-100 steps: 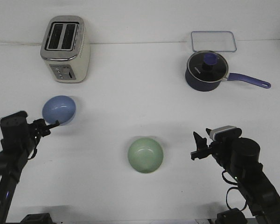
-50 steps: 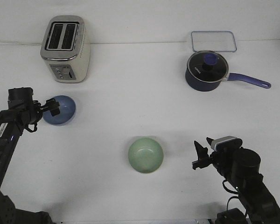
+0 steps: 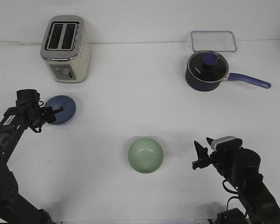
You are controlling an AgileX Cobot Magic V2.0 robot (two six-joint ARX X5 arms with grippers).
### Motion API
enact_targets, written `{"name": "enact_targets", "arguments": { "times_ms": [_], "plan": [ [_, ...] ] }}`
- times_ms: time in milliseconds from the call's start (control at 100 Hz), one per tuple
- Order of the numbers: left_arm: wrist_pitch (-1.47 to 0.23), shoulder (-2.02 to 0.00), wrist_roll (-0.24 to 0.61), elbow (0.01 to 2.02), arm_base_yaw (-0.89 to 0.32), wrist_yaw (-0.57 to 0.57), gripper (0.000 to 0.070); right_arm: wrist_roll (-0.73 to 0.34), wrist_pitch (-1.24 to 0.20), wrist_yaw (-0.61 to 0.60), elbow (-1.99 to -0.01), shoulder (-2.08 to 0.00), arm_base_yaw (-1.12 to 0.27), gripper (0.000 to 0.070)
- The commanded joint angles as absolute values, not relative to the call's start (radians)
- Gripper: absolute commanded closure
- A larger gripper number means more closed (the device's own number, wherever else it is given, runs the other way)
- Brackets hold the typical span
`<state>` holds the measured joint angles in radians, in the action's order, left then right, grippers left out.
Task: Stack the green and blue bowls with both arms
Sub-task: 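Release the green bowl, retract the right gripper, reach left gripper to blue bowl, then lift the light blue bowl with the left gripper toward the green bowl, then lower the blue bowl into the green bowl and open the left gripper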
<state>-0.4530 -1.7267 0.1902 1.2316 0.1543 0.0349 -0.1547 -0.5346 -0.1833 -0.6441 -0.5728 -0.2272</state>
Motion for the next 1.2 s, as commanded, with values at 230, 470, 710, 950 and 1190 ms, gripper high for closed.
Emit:
{"name": "enact_targets", "arguments": {
  "times_ms": [230, 470, 710, 950, 1190],
  "plan": [
    [-0.474, -1.608, 0.138, 1.252, 0.125, 0.208, 0.0689, -0.164, -0.524, -0.186, -0.647, -0.577, -0.229, 0.0363],
    [-0.549, -1.402, 0.144, 1.252, 0.027, 0.412, 0.0689, -0.164, -0.524, -0.186, -0.647, -0.577, -0.229, 0.0363],
    [-0.671, -1.345, 0.144, 1.252, -0.269, 0.453, 0.0688, -0.164, -0.524, -0.195, -0.647, -0.577, -0.229, 0.0363],
    [-0.611, -1.435, 0.178, 1.252, -0.572, 0.411, 0.0689, -0.164, -0.525, -0.195, -0.647, -0.577, -0.229, 0.0363],
    [-0.576, -1.571, 0.177, 1.252, -0.691, 0.381, 0.0689, -0.164, -0.525, -0.195, -0.647, -0.577, -0.229, 0.0363]
  ]
}}
